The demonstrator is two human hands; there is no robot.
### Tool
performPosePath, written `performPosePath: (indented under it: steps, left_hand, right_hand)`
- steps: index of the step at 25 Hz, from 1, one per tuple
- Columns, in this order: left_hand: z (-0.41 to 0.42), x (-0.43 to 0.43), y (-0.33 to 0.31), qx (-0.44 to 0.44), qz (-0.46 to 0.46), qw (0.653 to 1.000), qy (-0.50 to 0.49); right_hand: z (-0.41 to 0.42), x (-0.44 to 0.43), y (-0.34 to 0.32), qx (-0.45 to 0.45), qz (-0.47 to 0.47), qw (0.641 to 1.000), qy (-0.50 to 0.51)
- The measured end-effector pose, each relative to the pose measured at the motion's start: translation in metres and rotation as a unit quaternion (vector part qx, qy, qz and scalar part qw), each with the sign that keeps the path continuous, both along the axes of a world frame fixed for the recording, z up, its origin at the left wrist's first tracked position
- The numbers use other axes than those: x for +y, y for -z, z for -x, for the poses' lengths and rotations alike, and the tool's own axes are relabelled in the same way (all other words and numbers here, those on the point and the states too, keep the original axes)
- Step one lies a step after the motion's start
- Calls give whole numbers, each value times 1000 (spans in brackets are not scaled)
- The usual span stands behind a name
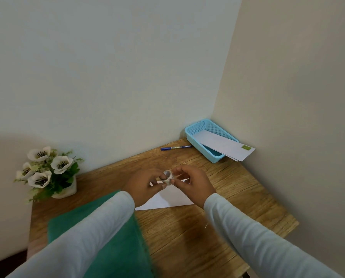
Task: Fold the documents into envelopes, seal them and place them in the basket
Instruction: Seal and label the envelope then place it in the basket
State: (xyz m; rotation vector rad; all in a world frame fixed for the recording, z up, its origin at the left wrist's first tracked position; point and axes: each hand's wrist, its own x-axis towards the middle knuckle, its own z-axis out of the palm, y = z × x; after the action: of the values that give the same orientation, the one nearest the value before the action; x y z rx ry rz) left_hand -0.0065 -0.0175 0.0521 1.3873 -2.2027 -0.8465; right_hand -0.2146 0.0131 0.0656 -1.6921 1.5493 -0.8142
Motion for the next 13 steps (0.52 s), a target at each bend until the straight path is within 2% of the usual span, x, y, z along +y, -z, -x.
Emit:
performPosePath:
  steps: [7,13]
  left_hand:
    - [2,7,-9,60,-26,998,23]
    - [7,9,-10,83,-28,996,32]
  right_hand:
    - [0,7,1,-50,18,999,9]
    - [-5,11,2,-4,56,998,-3]
